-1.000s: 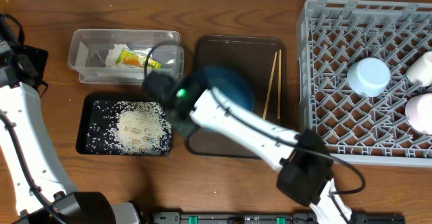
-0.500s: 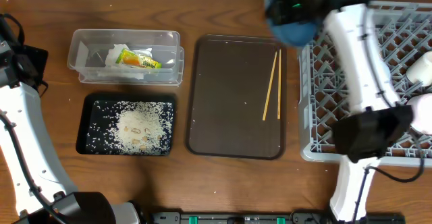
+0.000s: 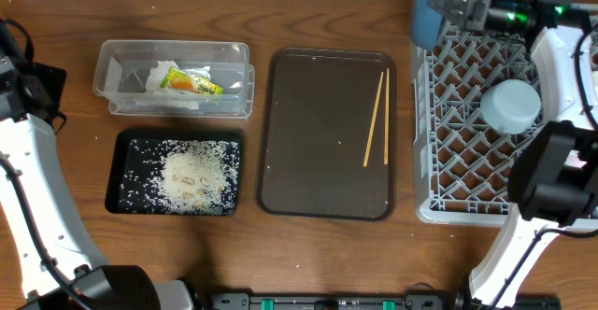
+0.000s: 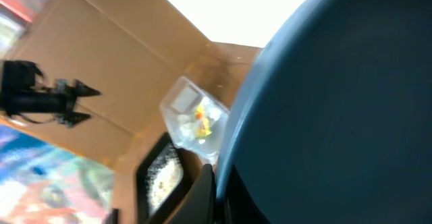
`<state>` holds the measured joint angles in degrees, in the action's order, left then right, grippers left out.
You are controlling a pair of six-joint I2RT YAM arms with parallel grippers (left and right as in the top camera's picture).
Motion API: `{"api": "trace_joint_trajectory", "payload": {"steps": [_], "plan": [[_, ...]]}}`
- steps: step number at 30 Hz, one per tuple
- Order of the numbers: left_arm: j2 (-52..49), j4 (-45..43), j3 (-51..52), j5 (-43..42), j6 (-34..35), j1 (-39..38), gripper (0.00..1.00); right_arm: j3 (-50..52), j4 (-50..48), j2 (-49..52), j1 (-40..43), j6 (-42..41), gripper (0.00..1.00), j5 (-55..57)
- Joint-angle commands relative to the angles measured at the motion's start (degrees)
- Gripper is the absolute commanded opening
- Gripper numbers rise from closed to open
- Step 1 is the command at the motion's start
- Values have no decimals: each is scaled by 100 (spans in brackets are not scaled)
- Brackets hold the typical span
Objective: Sort waste into correct bins and load items into the dishwasher rack
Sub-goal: 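Lift the blue plate and carry it into the dish rack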
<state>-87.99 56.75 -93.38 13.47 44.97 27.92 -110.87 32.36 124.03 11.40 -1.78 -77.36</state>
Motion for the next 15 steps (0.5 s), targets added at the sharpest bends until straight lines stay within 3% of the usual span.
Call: {"api": "trace_joint_trajectory", "payload": {"steps": [1,11,15], "plan": [[-11,20,-20,28,-37,20,92,291,-48,0,214,-448,1,-671],[-11,20,-20,28,-37,20,92,634,411,0,503,-588,1,-664],[-11,20,-20,28,-37,20,92,647,780,-2,520,-590,7,-317]]}}
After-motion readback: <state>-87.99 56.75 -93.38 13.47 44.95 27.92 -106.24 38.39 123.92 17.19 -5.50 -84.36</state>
